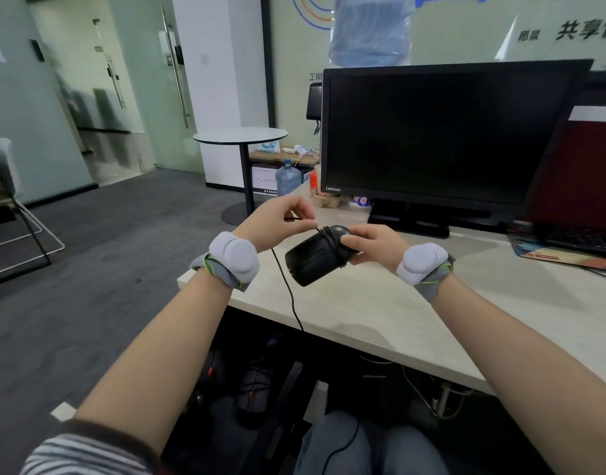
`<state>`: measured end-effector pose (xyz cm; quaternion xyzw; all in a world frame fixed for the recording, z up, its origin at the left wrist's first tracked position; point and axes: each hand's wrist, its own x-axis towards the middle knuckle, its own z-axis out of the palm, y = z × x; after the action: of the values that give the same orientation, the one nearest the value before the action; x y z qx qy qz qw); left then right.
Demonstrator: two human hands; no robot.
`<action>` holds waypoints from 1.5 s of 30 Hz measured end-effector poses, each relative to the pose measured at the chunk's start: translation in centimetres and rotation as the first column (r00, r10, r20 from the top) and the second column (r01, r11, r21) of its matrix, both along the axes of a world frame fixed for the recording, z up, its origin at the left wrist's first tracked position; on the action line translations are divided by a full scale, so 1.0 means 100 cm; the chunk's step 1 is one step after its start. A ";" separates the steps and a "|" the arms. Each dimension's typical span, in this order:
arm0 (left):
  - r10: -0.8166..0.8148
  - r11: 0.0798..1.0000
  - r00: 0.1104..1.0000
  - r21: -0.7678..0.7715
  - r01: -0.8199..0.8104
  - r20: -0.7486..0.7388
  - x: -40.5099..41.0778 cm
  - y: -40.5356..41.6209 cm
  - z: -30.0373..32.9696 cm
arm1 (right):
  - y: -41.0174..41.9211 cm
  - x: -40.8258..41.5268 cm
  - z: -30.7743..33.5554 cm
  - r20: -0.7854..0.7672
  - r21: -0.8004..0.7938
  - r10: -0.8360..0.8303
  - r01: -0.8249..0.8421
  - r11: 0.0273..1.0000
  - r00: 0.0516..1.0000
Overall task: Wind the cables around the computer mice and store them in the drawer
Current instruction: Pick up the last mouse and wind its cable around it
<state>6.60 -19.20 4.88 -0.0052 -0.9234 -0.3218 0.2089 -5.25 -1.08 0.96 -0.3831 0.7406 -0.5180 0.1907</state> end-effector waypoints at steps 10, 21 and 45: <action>0.122 0.859 0.984 0.510 -0.038 -0.132 -0.010 0.013 -0.022 | -0.016 0.013 0.009 0.524 -0.527 0.239 0.091 0.845 0.818; 0.106 0.989 0.958 -0.125 -0.075 0.268 -0.003 0.042 -0.011 | -0.018 0.006 0.016 0.137 -0.345 -0.341 0.367 0.864 0.930; 0.074 0.952 0.994 -0.292 -0.094 -0.079 0.010 0.026 0.025 | -0.011 0.016 0.012 0.069 -0.282 -0.129 0.143 0.949 0.989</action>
<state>7.65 -16.62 7.36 -0.0081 -0.9530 -0.1706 0.2503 -3.62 -2.23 2.14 -0.3419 0.6775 -0.6409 0.1153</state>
